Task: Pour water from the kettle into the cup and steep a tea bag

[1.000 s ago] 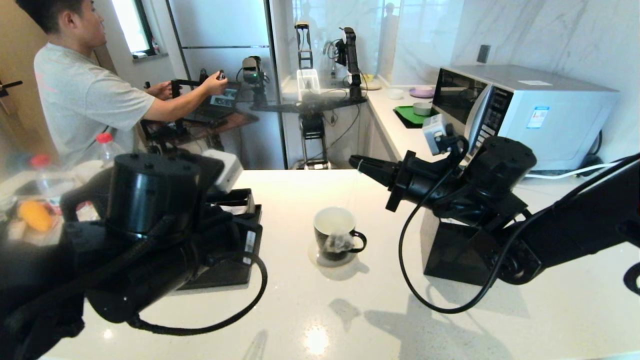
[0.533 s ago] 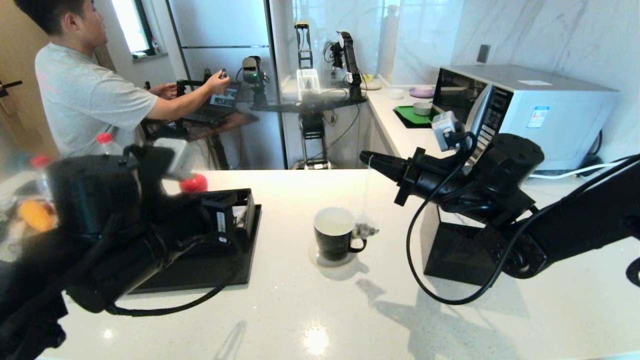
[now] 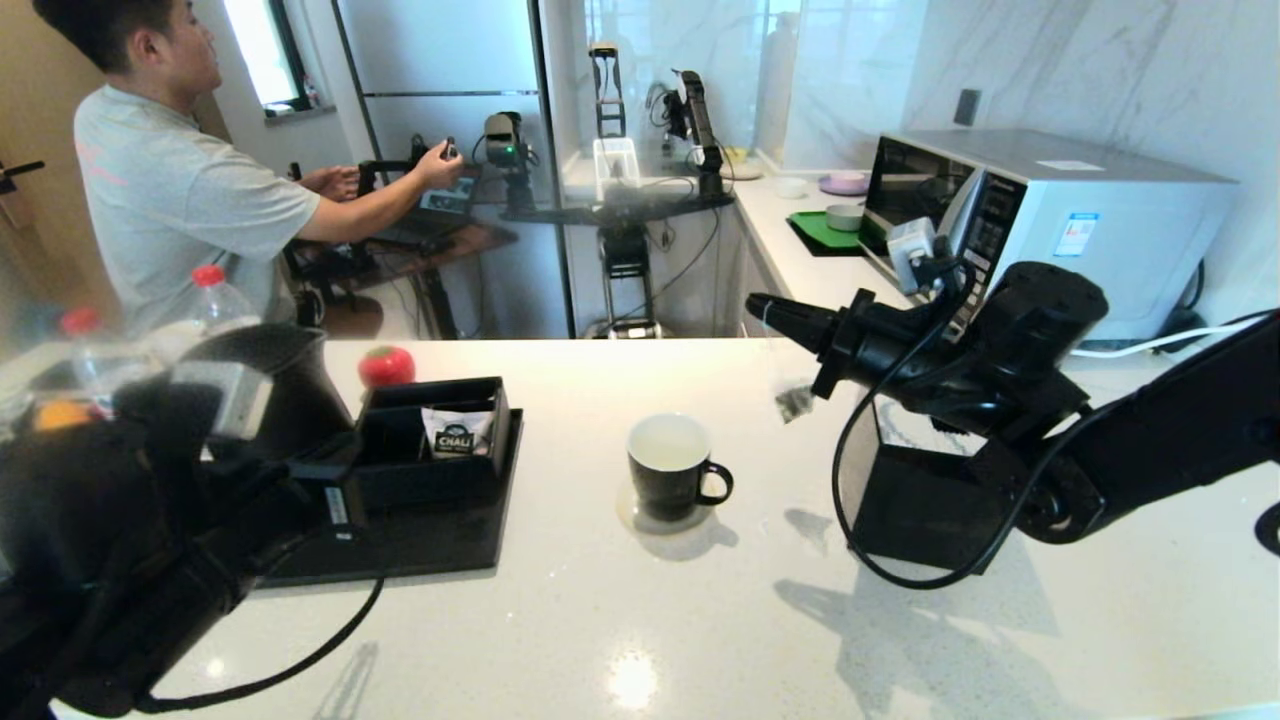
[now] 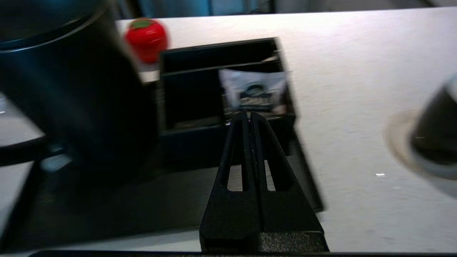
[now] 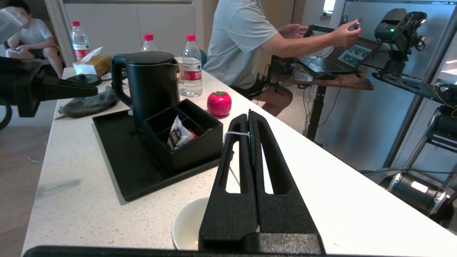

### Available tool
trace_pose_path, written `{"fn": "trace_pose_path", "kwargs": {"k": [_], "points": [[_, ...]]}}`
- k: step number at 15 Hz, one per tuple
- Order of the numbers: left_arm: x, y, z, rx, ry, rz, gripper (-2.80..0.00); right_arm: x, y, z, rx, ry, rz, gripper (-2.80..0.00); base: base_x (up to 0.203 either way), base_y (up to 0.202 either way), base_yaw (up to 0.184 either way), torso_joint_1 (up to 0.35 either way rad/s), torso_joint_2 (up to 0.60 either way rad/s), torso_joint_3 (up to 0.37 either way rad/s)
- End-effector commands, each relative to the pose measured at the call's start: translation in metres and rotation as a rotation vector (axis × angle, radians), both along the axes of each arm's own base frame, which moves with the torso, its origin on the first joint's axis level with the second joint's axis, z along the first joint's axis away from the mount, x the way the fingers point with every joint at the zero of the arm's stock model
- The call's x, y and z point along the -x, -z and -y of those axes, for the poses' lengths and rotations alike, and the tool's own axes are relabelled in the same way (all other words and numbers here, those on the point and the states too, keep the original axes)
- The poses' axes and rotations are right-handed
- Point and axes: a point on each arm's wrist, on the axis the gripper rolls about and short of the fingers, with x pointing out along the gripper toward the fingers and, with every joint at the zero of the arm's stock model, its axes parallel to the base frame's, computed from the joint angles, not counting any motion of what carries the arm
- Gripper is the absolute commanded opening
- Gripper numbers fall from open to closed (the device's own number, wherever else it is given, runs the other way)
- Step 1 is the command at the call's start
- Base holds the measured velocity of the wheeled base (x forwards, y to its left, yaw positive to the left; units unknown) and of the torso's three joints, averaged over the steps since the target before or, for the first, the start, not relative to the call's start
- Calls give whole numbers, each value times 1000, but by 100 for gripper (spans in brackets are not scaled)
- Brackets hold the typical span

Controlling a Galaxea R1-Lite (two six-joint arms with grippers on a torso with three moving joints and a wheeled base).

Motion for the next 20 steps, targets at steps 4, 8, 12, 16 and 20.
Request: {"fn": "trace_pose_path", "kwargs": {"k": [4, 8, 12, 16, 20], "points": [[44, 9, -37, -53, -159, 3, -280, -2, 0, 5, -2, 9, 8, -280, 0, 0, 0, 0, 0, 0], [75, 15, -47, -46, -227, -3, -280, -4, -1, 9, -3, 20, 11, -280, 0, 0, 0, 0, 0, 0], [99, 11, -49, -40, -234, 20, -280, -4, -1, 10, -2, 21, 11, -280, 0, 0, 0, 0, 0, 0], [132, 18, -48, -34, -185, -2, -280, -2, -4, 10, -4, 22, 19, -280, 0, 0, 0, 0, 0, 0], [162, 31, -47, -26, -136, -18, -280, -2, -4, 11, -3, 24, 18, -280, 0, 0, 0, 0, 0, 0]]}}
